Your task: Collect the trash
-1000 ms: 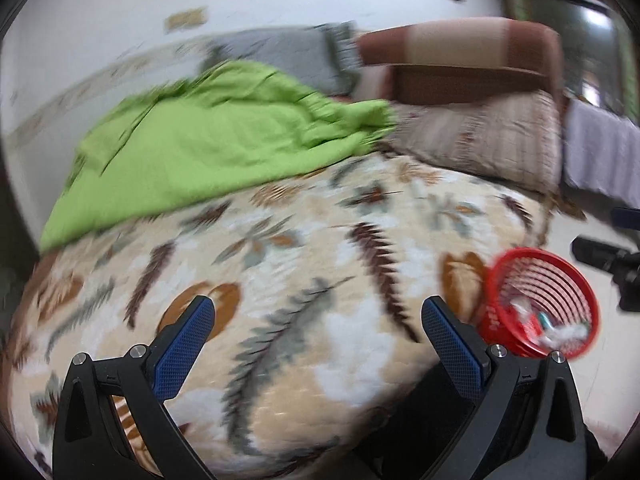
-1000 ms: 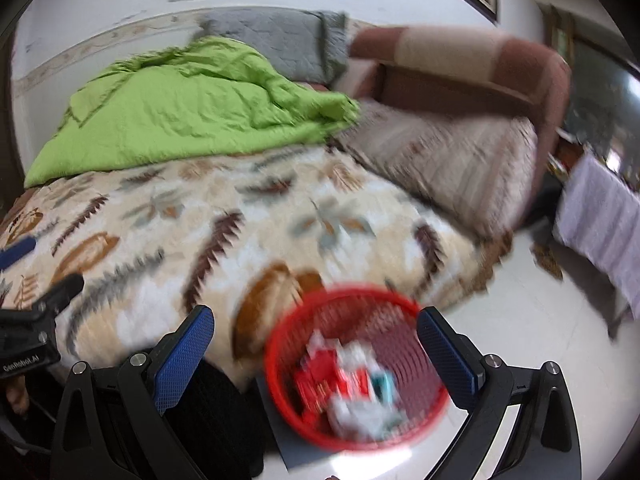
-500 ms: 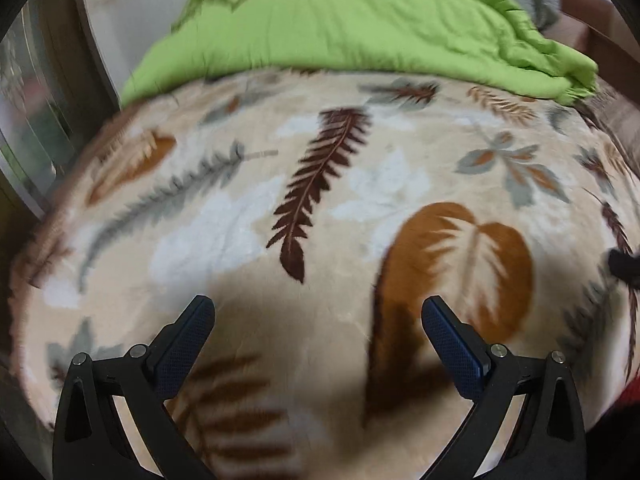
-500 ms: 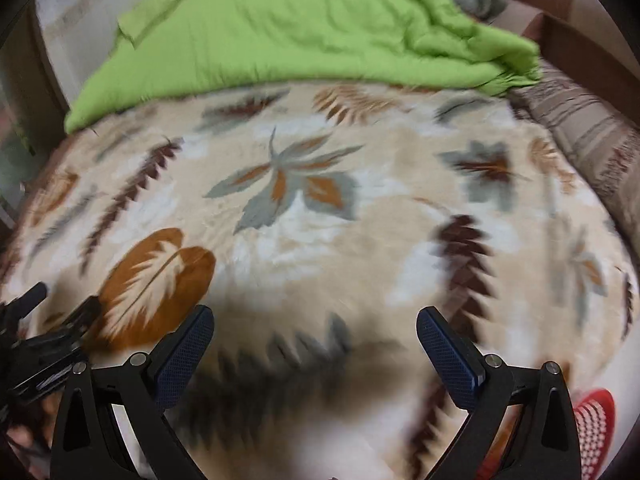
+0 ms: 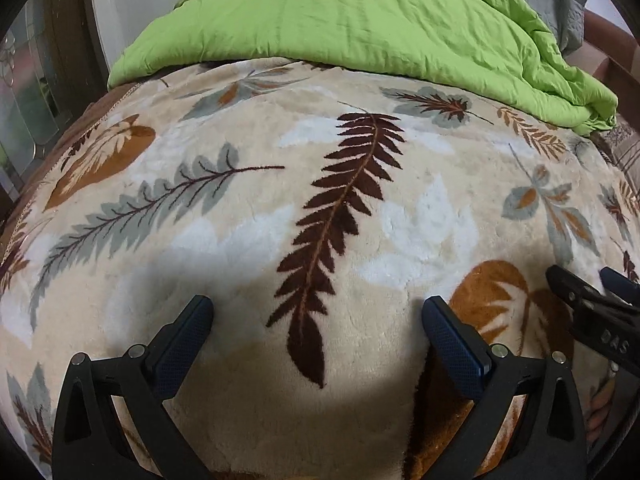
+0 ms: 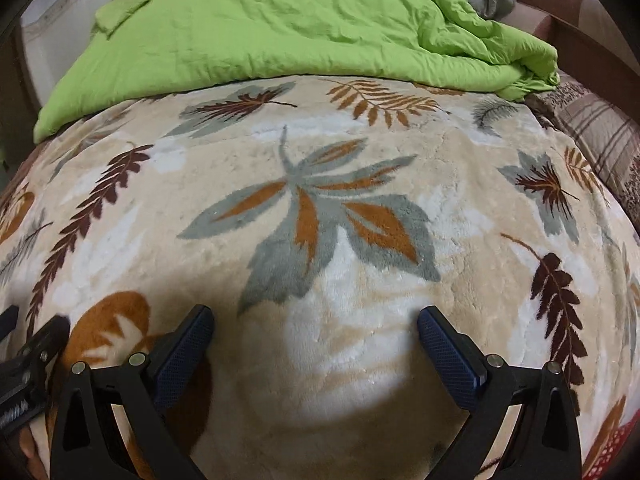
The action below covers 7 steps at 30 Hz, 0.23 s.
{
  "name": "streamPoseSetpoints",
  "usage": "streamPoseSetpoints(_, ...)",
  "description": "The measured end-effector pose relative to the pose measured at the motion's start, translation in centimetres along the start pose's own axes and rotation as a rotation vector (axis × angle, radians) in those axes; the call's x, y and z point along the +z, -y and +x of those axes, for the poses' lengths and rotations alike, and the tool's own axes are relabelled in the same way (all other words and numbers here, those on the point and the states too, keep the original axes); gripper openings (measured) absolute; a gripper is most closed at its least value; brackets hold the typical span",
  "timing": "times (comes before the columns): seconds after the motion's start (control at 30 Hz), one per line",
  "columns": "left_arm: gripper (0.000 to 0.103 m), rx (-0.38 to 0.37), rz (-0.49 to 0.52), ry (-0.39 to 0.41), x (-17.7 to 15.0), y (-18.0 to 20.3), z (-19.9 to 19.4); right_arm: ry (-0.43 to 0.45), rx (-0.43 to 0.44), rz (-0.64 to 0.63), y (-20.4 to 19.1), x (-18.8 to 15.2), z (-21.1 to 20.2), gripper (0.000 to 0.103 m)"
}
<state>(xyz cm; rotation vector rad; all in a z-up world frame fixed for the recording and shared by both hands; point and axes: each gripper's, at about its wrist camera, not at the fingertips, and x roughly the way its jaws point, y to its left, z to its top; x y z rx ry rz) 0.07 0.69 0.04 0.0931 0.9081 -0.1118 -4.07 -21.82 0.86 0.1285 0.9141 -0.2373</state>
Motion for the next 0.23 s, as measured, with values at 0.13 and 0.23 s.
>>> streamPoseSetpoints(0.13,0.103,-0.023,-0.006,0.009,-0.18,-0.17,-0.20,0.016,0.019,-0.011,0.22,-0.23,0.17,0.103)
streamPoseSetpoints(0.23,0.103,-0.023,-0.009,0.008,-0.28,-0.15,-0.18,0.016,0.017,-0.013,0.11,-0.18,0.13,0.103)
